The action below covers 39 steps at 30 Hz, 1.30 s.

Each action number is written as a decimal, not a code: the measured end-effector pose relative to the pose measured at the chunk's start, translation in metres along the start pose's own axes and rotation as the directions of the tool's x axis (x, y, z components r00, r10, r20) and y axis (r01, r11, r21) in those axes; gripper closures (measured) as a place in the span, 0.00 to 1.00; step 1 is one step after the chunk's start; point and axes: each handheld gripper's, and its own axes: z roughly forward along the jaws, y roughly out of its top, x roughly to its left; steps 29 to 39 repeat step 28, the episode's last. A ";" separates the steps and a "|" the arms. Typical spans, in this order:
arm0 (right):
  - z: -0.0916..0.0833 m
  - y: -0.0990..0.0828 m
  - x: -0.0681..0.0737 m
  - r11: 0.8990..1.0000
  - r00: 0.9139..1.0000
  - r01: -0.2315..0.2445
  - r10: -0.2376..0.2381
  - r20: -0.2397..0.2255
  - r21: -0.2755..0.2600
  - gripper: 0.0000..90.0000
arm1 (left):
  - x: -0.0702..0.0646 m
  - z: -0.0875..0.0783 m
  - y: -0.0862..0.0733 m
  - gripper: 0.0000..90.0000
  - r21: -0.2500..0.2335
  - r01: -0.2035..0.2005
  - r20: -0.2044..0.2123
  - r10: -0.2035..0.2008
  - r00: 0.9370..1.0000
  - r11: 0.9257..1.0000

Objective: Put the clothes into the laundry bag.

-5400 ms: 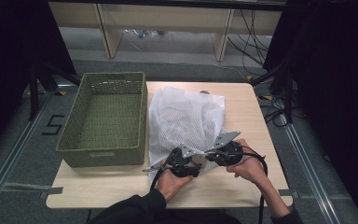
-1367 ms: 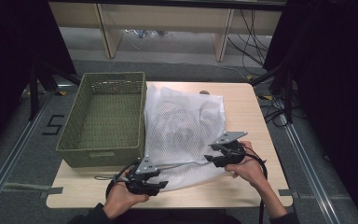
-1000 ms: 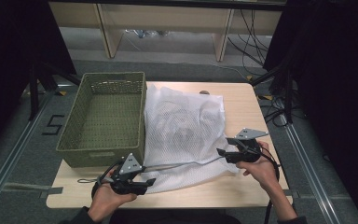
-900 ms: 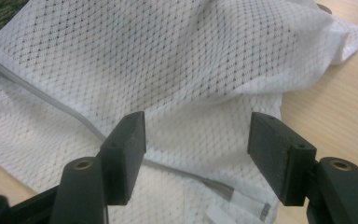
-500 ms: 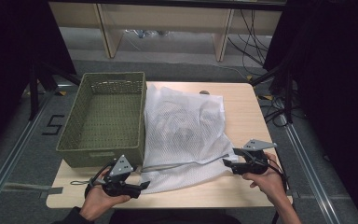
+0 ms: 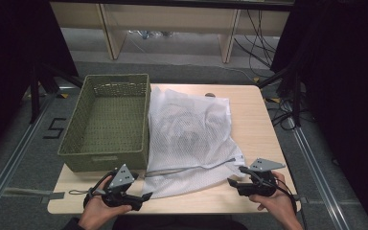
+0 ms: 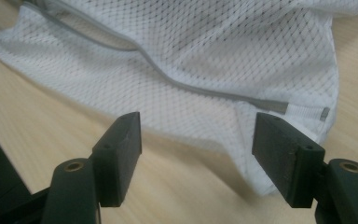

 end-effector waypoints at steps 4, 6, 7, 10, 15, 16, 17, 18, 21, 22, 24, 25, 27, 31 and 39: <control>-0.007 -0.009 0.007 1.000 1.000 0.003 -0.003 0.018 0.010 0.37 | -0.008 -0.009 -0.005 0.22 -0.011 0.018 0.000 -0.018 1.000 1.000; -0.010 -0.013 0.011 1.000 1.000 -0.004 0.004 0.011 0.018 0.36 | -0.009 -0.013 -0.006 0.22 -0.007 0.001 -0.010 -0.002 1.000 1.000; -0.013 -0.015 0.013 1.000 1.000 -0.002 0.001 0.019 0.020 0.36 | -0.011 -0.013 -0.007 0.22 -0.029 0.021 -0.006 -0.021 1.000 0.999; -0.018 -0.018 0.018 1.000 1.000 0.004 -0.005 0.019 0.022 0.36 | -0.012 -0.015 -0.007 0.22 -0.024 0.014 -0.009 -0.015 1.000 1.000; -0.019 -0.018 0.020 1.000 1.000 0.005 -0.005 0.013 0.024 0.36 | -0.013 -0.013 -0.005 0.22 -0.035 0.000 -0.009 0.000 1.000 0.999; -0.018 -0.018 0.019 0.999 1.000 0.025 -0.026 0.005 0.027 0.35 | -0.012 -0.014 -0.005 0.22 -0.015 -0.004 -0.017 0.003 1.000 1.000; -0.016 -0.019 0.018 0.999 0.999 0.041 -0.042 0.013 0.025 0.35 | -0.013 -0.013 -0.004 0.22 -0.015 0.000 -0.017 -0.001 1.000 1.000; -0.016 -0.019 0.018 0.999 0.999 0.035 -0.035 0.024 0.030 0.35 | -0.012 -0.012 -0.004 0.22 -0.019 -0.006 -0.018 0.006 1.000 1.000; -0.014 -0.019 0.018 0.999 1.000 0.020 -0.020 0.018 0.038 0.35 | -0.012 -0.011 -0.003 0.22 -0.023 0.005 -0.016 -0.005 1.000 1.000; -0.015 -0.019 0.019 0.999 1.000 0.011 -0.012 0.023 0.048 0.35 | -0.011 -0.011 -0.003 0.22 -0.017 0.003 -0.017 -0.003 1.000 1.000; -0.014 -0.018 0.018 0.998 0.999 0.031 -0.031 0.014 0.050 0.35 | -0.010 -0.011 -0.003 0.22 -0.008 -0.010 -0.015 0.010 1.000 1.000; -0.014 -0.018 0.016 0.998 0.999 0.051 -0.052 0.015 0.041 0.35 | -0.011 -0.011 -0.003 0.22 -0.016 -0.002 -0.016 0.002 1.000 1.000; -0.014 -0.018 0.017 0.998 0.999 0.029 -0.030 0.016 0.048 0.35 | -0.012 -0.011 -0.002 0.22 -0.023 0.004 -0.015 -0.004 1.000 1.000; -0.013 -0.019 0.016 0.998 0.999 0.034 -0.035 0.016 0.048 0.35 | -0.012 -0.011 -0.002 0.22 -0.023 0.004 -0.015 -0.004 1.000 1.000; -0.013 -0.019 0.016 0.998 0.999 0.034 -0.035 0.016 0.048 0.35 | -0.012 -0.011 -0.002 0.22 -0.023 0.004 -0.015 -0.004 1.000 1.000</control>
